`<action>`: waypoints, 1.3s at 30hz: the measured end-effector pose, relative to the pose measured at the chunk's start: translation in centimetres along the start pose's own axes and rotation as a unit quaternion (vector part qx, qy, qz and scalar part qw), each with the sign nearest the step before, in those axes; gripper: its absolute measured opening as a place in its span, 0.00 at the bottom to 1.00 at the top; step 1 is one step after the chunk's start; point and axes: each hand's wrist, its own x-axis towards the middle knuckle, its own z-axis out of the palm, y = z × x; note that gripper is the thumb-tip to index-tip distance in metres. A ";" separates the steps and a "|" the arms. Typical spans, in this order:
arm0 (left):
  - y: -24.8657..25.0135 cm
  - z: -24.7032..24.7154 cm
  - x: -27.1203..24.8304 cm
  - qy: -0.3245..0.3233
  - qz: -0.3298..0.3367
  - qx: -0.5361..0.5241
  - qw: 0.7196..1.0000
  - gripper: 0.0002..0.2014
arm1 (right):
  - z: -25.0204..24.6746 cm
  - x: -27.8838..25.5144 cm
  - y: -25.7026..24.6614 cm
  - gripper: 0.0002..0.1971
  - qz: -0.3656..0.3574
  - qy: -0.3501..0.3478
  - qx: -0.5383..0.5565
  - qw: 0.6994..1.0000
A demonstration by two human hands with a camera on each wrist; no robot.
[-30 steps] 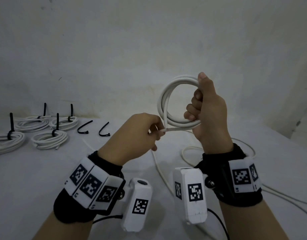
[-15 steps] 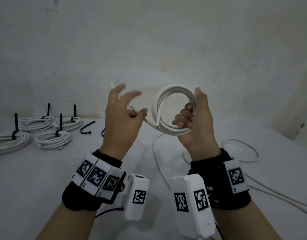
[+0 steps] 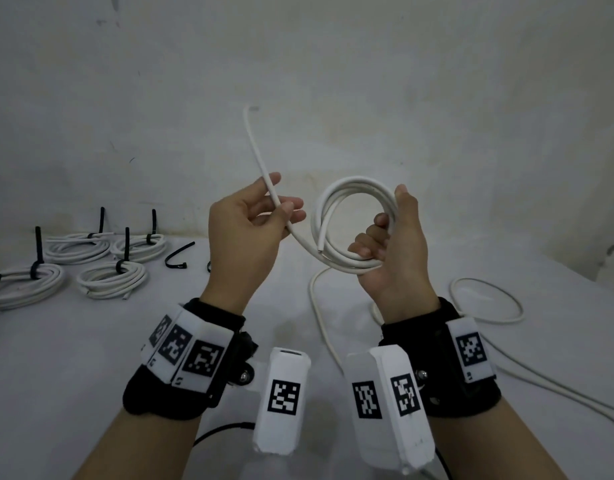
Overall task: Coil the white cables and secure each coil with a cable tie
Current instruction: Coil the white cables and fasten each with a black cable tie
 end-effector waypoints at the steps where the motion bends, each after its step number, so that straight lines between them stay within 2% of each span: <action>1: 0.2 -0.1 0.0 -0.007 0.013 0.015 1.000 0.15 | 0.0 0.0 0.1 0.23 0.001 0.000 -0.003 1.000; 8: 0.8 -0.9 0.4 -0.046 0.089 0.113 0.989 0.12 | 0.0 -0.1 0.2 0.22 0.001 -0.002 -0.051 0.999; 13: 1.3 -0.9 0.1 -0.074 0.105 0.089 0.988 0.14 | 0.1 -0.5 0.3 0.22 0.013 -0.048 -0.101 0.994; 18: 1.2 -1.1 0.1 -0.145 0.107 0.086 0.980 0.17 | 0.4 -1.1 -0.1 0.22 0.009 -0.085 -0.154 0.984; 24: 2.0 -0.6 -0.3 -0.246 0.102 0.157 0.951 0.12 | 0.6 -1.5 -0.4 0.21 -0.026 -0.098 -0.217 0.971; 27: 1.9 -0.4 -0.6 -0.245 0.080 0.165 0.952 0.12 | 0.6 -1.7 -0.5 0.22 -0.036 -0.131 -0.264 0.955; 31: 1.8 -0.7 -0.4 -0.221 0.081 0.177 0.956 0.05 | 0.9 -2.1 -0.3 0.24 -0.038 -0.163 -0.304 0.938; 34: 1.7 -0.7 -0.2 -0.188 0.091 0.180 0.961 0.11 | 1.1 -2.3 0.3 0.24 -0.099 -0.156 -0.338 0.923; 36: 1.7 -0.6 -0.2 -0.163 0.098 0.172 0.967 0.12 | 1.0 -2.2 0.6 0.22 -0.187 -0.132 -0.377 0.898; 38: 1.7 -0.5 -0.2 -0.145 0.104 0.169 0.969 0.12 | 0.8 -2.2 0.6 0.20 -0.298 -0.109 -0.420 0.850; 39: 1.7 -0.5 -0.2 -0.142 0.105 0.170 0.969 0.13 | 0.5 -2.0 0.4 0.23 -0.349 -0.109 -0.452 0.814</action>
